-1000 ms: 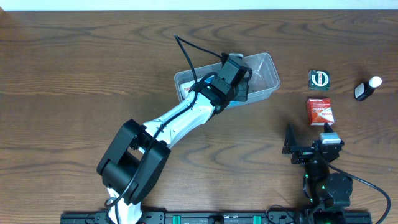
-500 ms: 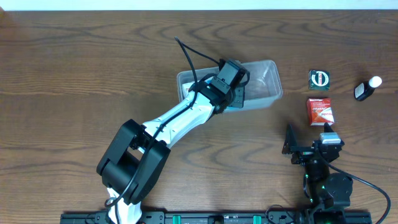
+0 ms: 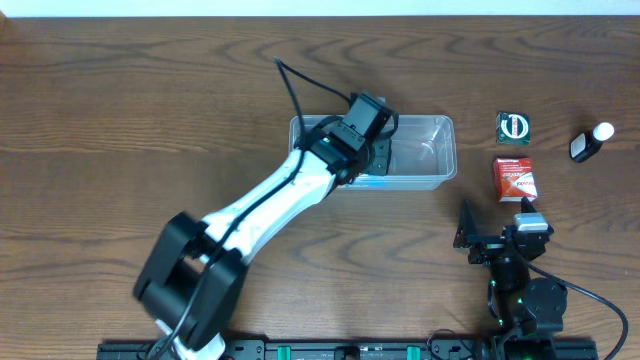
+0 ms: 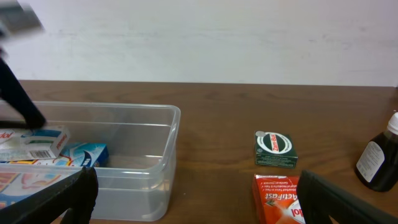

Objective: Pack container

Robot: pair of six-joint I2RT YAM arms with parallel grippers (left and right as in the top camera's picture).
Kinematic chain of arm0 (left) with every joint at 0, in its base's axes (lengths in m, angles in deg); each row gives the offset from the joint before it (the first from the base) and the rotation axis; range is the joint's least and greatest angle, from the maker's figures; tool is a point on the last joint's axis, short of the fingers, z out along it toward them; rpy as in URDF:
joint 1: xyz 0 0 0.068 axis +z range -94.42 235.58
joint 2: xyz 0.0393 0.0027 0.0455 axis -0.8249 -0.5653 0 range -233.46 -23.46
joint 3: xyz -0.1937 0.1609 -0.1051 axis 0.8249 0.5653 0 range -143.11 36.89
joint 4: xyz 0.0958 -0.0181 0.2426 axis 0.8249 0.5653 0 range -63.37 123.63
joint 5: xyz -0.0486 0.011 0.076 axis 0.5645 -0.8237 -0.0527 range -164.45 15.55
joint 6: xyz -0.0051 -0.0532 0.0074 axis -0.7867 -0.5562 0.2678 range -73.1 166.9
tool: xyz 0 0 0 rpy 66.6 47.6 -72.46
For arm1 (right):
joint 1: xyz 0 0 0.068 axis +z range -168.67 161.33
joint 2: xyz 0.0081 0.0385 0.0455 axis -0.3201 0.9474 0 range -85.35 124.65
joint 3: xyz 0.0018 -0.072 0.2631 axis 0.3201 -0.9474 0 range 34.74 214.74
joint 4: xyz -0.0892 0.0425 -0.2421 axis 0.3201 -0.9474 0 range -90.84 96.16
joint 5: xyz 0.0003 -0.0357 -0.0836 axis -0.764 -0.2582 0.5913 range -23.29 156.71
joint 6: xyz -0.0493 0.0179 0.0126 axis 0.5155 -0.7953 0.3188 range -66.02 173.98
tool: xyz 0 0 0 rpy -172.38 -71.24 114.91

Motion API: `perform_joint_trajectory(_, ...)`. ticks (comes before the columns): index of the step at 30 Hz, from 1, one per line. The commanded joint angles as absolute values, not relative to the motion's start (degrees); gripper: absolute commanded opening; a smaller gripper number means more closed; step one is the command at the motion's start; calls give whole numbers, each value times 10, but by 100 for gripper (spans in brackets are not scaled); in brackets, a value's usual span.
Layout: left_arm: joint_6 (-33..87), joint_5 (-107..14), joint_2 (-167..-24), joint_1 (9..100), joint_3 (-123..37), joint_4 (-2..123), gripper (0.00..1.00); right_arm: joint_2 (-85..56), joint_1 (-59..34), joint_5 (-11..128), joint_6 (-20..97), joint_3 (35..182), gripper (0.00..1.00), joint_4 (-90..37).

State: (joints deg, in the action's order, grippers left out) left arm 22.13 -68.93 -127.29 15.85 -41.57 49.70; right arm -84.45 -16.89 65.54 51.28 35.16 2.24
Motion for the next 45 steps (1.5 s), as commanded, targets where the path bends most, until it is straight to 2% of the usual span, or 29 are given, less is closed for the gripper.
perform_joint_trajectory(1, 263, -747, -1209, 173, -425, 496, 7, -846, -173, 652, 519, 351, 99, 20)
perform_joint_trajectory(4, 267, -794, -1154, 200, -425, 504, 7, -846, -173, 652, 519, 351, 99, 20)
perform_joint_trajectory(5, 267, -807, -1137, 211, -425, 511, 12, -846, -173, 652, 519, 351, 99, 20)
perform_joint_trajectory(8, 268, -844, -1089, 259, -425, 541, 45, -846, -173, 652, 519, 351, 99, 20)
perform_joint_trajectory(9, 267, -856, -1075, 280, -425, 554, 63, -846, -173, 652, 519, 351, 99, 20)
perform_joint_trajectory(11, 268, -875, -1056, 320, -425, 578, 85, -846, -173, 652, 519, 351, 99, 20)
perform_joint_trajectory(12, 268, -884, -1049, 342, -425, 591, 100, -846, -173, 652, 519, 351, 99, 20)
perform_joint_trajectory(21, 267, -893, -1043, 465, -425, 693, 98, -846, -173, 645, 512, 351, 99, 37)
perform_joint_trajectory(26, 267, -893, -1044, 479, -425, 714, 98, -845, -174, 639, 498, 370, 99, 15)
perform_joint_trajectory(30, 267, -893, -1044, 479, -425, 714, 98, -808, -186, 661, 496, 457, 99, -57)
perform_joint_trajectory(36, 267, -893, -1044, 479, -425, 714, 98, -627, -239, 705, 522, 669, 99, -192)
perform_joint_trajectory(41, 267, -893, -1044, 479, -425, 714, 98, -406, -302, 623, 567, 865, 99, -351)
perform_joint_trajectory(45, 267, -893, -1044, 479, -425, 714, 98, -238, -347, 611, 617, 1027, 99, -506)
